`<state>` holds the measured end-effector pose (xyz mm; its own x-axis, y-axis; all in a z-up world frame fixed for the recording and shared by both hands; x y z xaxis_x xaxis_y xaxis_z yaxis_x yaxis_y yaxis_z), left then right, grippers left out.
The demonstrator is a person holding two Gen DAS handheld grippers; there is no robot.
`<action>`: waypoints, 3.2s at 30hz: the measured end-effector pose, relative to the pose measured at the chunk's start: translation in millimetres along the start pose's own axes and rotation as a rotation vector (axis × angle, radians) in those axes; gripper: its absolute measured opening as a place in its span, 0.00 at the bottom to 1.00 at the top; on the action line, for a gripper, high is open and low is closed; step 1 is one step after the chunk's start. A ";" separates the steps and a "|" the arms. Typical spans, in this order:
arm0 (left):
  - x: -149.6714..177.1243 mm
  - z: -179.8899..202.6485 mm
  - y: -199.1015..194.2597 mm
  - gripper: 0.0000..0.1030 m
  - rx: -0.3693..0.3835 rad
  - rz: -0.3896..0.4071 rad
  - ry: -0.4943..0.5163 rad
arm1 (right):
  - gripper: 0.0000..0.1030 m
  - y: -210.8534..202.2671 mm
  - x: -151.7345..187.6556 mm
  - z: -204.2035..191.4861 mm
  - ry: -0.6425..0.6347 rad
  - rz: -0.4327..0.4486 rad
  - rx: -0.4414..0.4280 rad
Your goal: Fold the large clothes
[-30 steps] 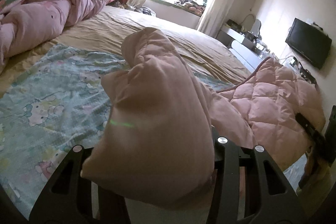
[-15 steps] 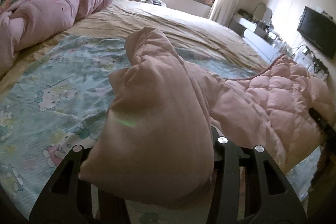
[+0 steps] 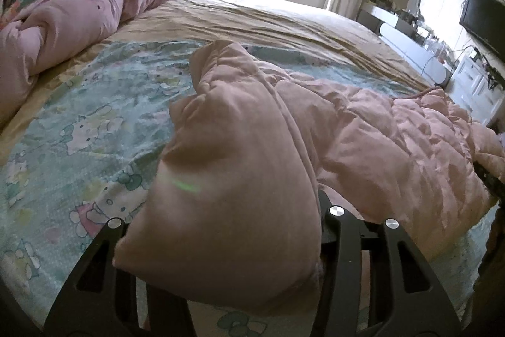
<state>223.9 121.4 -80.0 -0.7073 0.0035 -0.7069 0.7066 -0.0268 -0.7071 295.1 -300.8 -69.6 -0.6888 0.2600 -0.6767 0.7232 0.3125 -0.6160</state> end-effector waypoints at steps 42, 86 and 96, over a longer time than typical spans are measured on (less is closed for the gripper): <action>52.0 -44.5 7.5 0.92 -0.082 -0.161 -0.168 | 0.93 4.5 18.1 11.5 0.018 -0.154 0.246; 86.3 84.5 -178.5 0.91 -0.049 0.164 0.010 | 0.96 -171.4 120.3 -142.7 -0.259 0.103 -0.115; 86.2 88.7 -179.6 0.91 -0.046 0.166 0.017 | 0.96 -163.9 127.2 -139.4 -0.239 0.063 -0.118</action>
<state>34.1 37.9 -12.5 -0.5808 0.0196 -0.8138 0.8140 0.0169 -0.5806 81.8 -191.6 1.5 -0.6007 0.0635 -0.7970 0.7435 0.4109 -0.5276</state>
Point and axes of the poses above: each gripper's, at about its wrist camera, not at the fingertips, and y roughly the way its jaws point, z to its right, x to its underside, the point moved 6 cm from there along y, roughly the way its jaws point, and after that the axes turned 12 degrees about y, right-handed, at the moved point
